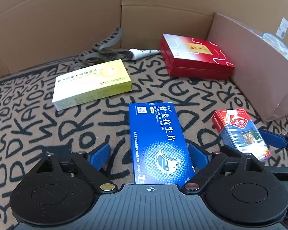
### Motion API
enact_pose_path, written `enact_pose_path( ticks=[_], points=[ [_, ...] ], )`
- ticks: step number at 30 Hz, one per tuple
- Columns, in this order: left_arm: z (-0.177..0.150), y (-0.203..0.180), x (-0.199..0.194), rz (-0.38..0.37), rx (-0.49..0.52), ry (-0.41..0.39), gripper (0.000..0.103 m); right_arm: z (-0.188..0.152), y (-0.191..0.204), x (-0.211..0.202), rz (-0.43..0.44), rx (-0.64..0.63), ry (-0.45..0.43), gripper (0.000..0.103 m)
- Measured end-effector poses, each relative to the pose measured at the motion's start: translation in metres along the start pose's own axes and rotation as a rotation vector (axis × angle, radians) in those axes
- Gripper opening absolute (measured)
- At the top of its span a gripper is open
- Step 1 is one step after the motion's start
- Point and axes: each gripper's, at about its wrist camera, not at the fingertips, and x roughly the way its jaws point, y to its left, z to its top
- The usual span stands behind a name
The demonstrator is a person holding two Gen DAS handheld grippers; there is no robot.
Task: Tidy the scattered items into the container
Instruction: 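Grasp the tiger-print card box with the right tool while the left tool grasps the blue medicine box, then lift the tiger-print box with the right tool while the left tool lifts the blue box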
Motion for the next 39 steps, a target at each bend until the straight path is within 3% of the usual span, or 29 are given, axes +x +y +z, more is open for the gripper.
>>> enact_pose_path(
  ticks=[4,12,15,18,21,24,29,31,39],
  points=[
    [0.004,-0.002,0.005,0.011,0.008,-0.003,0.097,0.002,-0.001,0.004,-0.005,0.000,-0.004,0.078],
    [0.006,-0.002,-0.003,0.057,0.035,-0.027,0.058,0.002,0.003,0.005,0.004,-0.031,-0.015,0.067],
    [0.004,0.006,-0.006,0.026,0.013,-0.015,0.059,0.001,0.001,0.003,0.020,-0.045,-0.007,0.067],
    [0.002,0.002,-0.006,0.028,0.027,-0.024,0.069,0.000,0.002,0.002,0.021,-0.068,-0.012,0.069],
    [0.003,0.001,-0.004,0.028,0.024,-0.027,0.072,-0.001,0.004,0.002,-0.021,-0.061,-0.021,0.081],
    [0.003,-0.001,-0.006,0.039,0.041,-0.026,0.059,-0.001,0.000,0.002,-0.027,-0.029,-0.011,0.085],
    [0.001,-0.001,-0.008,0.042,0.052,-0.026,0.058,-0.003,-0.004,0.002,-0.020,0.009,-0.003,0.088],
    [0.001,-0.001,-0.007,0.035,0.047,-0.027,0.068,-0.002,-0.004,0.004,-0.030,0.015,0.002,0.094],
    [0.002,0.000,-0.005,0.033,0.031,-0.022,0.073,-0.003,-0.004,0.003,-0.023,0.018,0.001,0.095]
  ],
)
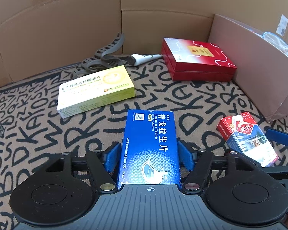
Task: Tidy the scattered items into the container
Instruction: 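Lift the tiger-print box with the right tool while the left tool lifts the blue box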
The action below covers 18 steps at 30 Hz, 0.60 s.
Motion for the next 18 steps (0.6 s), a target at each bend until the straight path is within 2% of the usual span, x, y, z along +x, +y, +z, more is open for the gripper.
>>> enact_pose_path(
  ticks=[2,3,6,7,9,18],
  points=[
    [0.000,-0.002,-0.001,0.007,0.012,-0.002,0.072,0.000,0.000,-0.001,0.003,0.000,-0.001,0.094],
    [-0.001,-0.003,-0.002,0.010,0.018,-0.003,0.065,0.000,0.001,-0.001,0.007,-0.004,-0.003,0.091],
    [-0.002,-0.008,-0.005,0.025,0.055,-0.014,0.058,-0.001,0.004,-0.005,0.020,-0.028,-0.016,0.079],
    [-0.002,-0.009,-0.006,0.027,0.061,-0.014,0.058,-0.001,0.006,-0.006,0.024,-0.029,-0.018,0.072],
    [-0.003,-0.011,-0.008,0.028,0.071,-0.012,0.057,-0.001,0.009,-0.007,0.022,-0.029,-0.022,0.067],
    [-0.006,-0.016,-0.015,0.006,0.078,-0.001,0.057,0.002,0.007,-0.010,0.030,0.003,0.003,0.065]
  ],
)
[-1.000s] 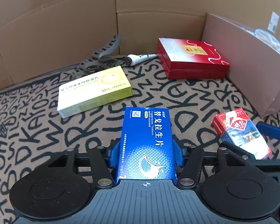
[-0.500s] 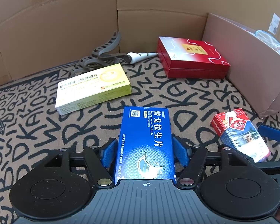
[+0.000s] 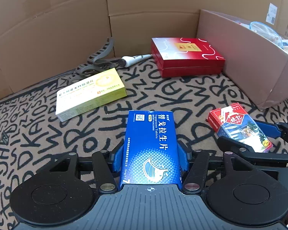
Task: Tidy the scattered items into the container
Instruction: 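Lift the tiger-print box with the right tool while the left tool lifts the blue box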
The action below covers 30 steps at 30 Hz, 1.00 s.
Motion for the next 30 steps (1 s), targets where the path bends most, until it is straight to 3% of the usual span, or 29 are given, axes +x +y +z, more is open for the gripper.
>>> enact_pose_path(
  ticks=[10,17,30],
  points=[
    [0.000,-0.008,-0.017,-0.051,-0.008,-0.016,0.057,-0.001,-0.013,-0.018,0.034,0.088,-0.008,0.065],
    [0.008,-0.012,-0.034,-0.064,-0.005,-0.066,0.057,0.006,-0.016,-0.036,0.021,0.072,-0.074,0.065],
    [0.051,-0.035,-0.068,-0.084,0.053,-0.230,0.057,0.039,-0.031,-0.074,-0.027,0.034,-0.253,0.065]
  ],
)
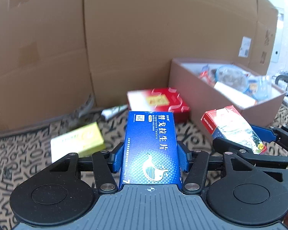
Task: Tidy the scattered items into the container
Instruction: 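Lift the tiger-print box with the right tool while the left tool lifts the blue box, then lower the tiger-print box into the container with the right tool while the left tool drops the blue box in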
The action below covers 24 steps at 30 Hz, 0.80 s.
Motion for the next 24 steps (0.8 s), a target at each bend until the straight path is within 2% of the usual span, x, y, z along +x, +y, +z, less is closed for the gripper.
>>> enact_pose_path(
  ticks=[5,10,13,17,24],
  points=[
    [0.026,-0.020,0.000,-0.019,0.033,-0.072,0.057,0.015,-0.017,-0.009,-0.025,0.004,-0.067,0.065],
    [0.053,-0.050,0.010,-0.132,0.065,-0.113,0.057,0.024,-0.033,-0.005,-0.063,-0.012,-0.083,0.065],
    [0.063,-0.079,0.017,-0.132,0.122,-0.143,0.057,0.028,-0.044,-0.001,-0.095,-0.015,-0.100,0.065],
    [0.079,-0.097,0.029,-0.181,0.126,-0.148,0.057,0.034,-0.068,0.006,-0.160,0.008,-0.116,0.065],
    [0.109,-0.111,0.062,-0.177,0.115,-0.169,0.057,0.043,-0.120,0.021,-0.274,0.067,-0.140,0.065]
  ],
)
